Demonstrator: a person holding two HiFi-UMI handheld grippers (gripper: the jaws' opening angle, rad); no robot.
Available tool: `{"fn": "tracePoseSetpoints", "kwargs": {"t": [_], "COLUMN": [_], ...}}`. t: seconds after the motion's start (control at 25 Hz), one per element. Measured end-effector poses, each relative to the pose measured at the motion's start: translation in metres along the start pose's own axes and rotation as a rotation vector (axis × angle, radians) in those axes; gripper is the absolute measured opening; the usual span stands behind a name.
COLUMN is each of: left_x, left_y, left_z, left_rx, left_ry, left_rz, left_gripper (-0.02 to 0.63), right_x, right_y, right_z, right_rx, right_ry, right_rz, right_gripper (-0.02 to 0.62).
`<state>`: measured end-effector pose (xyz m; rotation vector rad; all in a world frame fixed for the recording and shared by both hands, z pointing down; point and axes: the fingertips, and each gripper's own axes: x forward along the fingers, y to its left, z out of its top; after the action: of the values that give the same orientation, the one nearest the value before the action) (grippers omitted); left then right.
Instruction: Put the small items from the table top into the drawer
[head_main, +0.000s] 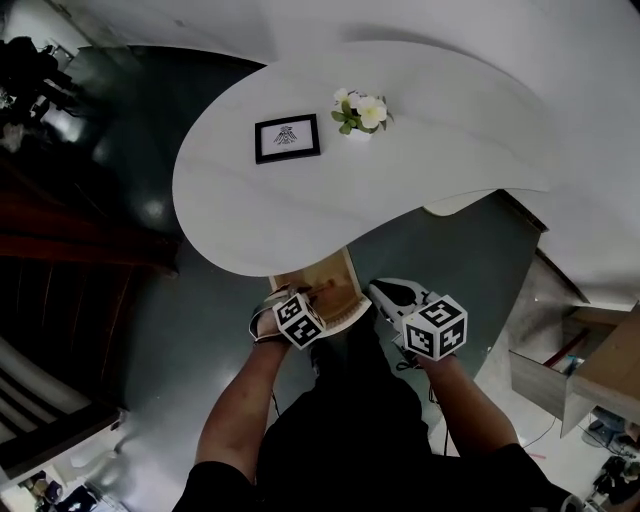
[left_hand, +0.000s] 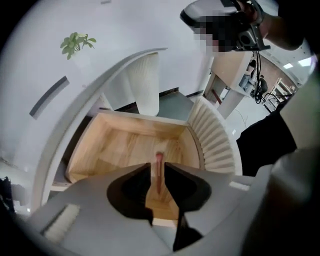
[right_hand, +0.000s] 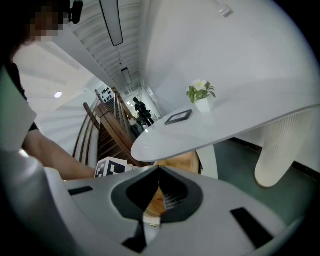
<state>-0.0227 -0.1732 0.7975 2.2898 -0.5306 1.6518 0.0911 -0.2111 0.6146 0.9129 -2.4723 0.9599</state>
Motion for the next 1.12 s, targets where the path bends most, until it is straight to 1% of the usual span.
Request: {"fn": "tracePoseSetpoints", "kwargs": {"t": [0.16, 0.28, 0.32, 0.4, 0.44, 0.48, 0.68, 0.8, 0.92, 1.04, 1.12], "left_x": [-0.028, -0.044, -0.050, -0.061, -0.068, -0.074, -0.104, -0.121, -0.139, -0.157, -0.169], "left_y": [0.005, 0.005, 0.004, 0.000, -0.002, -0.003, -0.005, -0.008, -0.014, -0.018, -0.021], "left_z": [0.006, 0.005, 0.003, -0.001, -0.003, -0.004, -0.009, -0.012, -0.019, -0.027, -0.031], "left_rx": [-0.061, -0.069, -0.077, -0.121, -0.150, -0.176, -0.241, -0.314, -0.390, -0.436, -0.455], "left_ry": [-0.063, -0.094, -0.103, -0.129, -0.144, -0.160, -0.253, -0.339, -0.435, -0.514, -0.543], "left_rz": [0.034, 0.056, 0.058, 0.041, 0.027, 0.017, 0.036, 0.041, 0.041, 0.054, 0.057], "left_gripper": [0.094, 0.094, 0.094, 0.092, 0.070, 0.034, 0.026, 0.025, 0.020, 0.014, 0.012], "right_x": [-0.006, -0.009, -0.010, -0.013, -0.015, -0.016, -0.028, -0.035, -0.041, -0.047, -0.051], "right_y": [0.009, 0.022, 0.027, 0.038, 0.044, 0.049, 0.070, 0.080, 0.091, 0.109, 0.120], "right_z": [0.010, 0.017, 0.019, 0.025, 0.028, 0.032, 0.043, 0.038, 0.023, 0.011, 0.009], "right_rx": [-0.021, -0.037, -0.041, -0.055, -0.066, -0.079, -0.118, -0.123, -0.126, -0.128, -0.128], "right_ry": [-0.008, -0.014, -0.017, -0.022, -0.024, -0.026, -0.053, -0.066, -0.064, -0.053, -0.059], "right_rz": [-0.014, -0.013, -0.014, -0.014, -0.014, -0.014, -0.035, -0.053, -0.070, -0.085, -0.088], "right_gripper": [0.012, 0.012, 0.012, 0.012, 0.012, 0.012, 0.012, 0.012, 0.012, 0.012, 0.012]}}
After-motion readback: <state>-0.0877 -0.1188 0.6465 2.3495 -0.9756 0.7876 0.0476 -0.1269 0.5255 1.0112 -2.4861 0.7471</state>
